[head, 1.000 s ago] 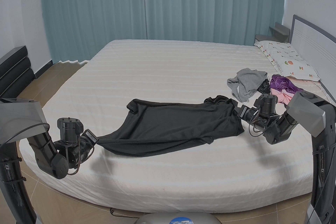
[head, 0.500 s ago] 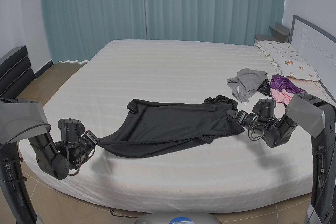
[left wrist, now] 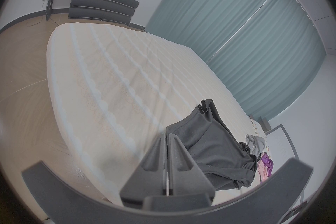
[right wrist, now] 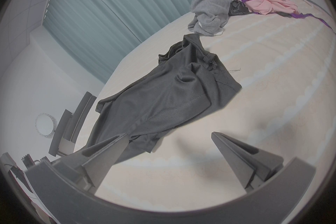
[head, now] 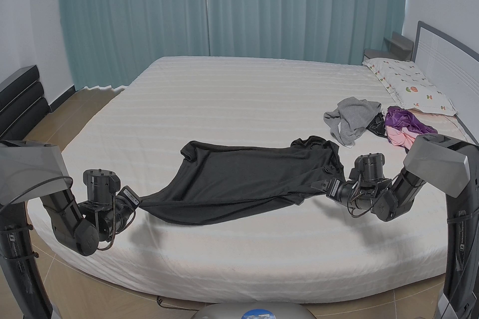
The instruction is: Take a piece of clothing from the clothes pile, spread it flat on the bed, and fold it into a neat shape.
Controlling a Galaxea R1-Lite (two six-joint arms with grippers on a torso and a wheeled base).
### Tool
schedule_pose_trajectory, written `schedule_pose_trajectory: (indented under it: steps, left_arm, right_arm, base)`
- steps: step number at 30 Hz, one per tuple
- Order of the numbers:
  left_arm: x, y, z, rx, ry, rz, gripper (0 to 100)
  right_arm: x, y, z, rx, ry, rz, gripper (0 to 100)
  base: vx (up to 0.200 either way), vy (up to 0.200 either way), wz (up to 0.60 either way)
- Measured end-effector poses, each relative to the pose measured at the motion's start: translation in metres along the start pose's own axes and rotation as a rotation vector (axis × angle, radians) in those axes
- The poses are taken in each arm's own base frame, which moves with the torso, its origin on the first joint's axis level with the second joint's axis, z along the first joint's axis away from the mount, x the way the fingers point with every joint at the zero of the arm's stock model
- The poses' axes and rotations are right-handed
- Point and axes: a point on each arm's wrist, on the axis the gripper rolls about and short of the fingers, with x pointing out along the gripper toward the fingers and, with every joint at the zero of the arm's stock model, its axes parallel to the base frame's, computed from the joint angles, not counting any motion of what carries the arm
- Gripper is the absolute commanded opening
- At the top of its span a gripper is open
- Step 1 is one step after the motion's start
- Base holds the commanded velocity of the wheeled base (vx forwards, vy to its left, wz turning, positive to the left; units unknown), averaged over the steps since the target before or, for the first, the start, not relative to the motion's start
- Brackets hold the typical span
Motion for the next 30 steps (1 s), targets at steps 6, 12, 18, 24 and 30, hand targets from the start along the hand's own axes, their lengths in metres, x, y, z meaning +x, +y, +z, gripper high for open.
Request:
schedule_pose_trajectory:
  steps: [6, 12, 18, 24, 30]
  left_arm:
    - [0.0, 0.0, 0.0, 0.0, 0.002, 0.0, 0]
    - [0.0, 0.0, 0.0, 0.0, 0.001, 0.0, 0]
    - [0.0, 0.0, 0.001, -0.002, -0.002, -0.001, 0]
    - [0.0, 0.0, 0.001, -0.002, -0.001, -0.002, 0]
    - [0.0, 0.0, 0.001, -0.001, 0.0, -0.001, 0]
  right_arm:
    - [0.008, 0.005, 0.003, 0.014, 0.015, -0.009, 100]
    - [0.022, 0.009, 0.009, 0.012, 0.012, -0.032, 100]
    - [0.036, 0.008, 0.013, 0.009, -0.016, -0.064, 0]
    - [0.039, 0.006, 0.013, 0.013, -0.017, -0.069, 0]
    - [0.029, 0.005, 0.015, 0.022, -0.013, -0.075, 0]
  base:
    - [0.0, 0.0, 0.0]
    - [0.0, 0.0, 0.0]
    - [0.0, 0.0, 0.0]
    - [0.0, 0.0, 0.0]
    - [0.0, 0.0, 0.0]
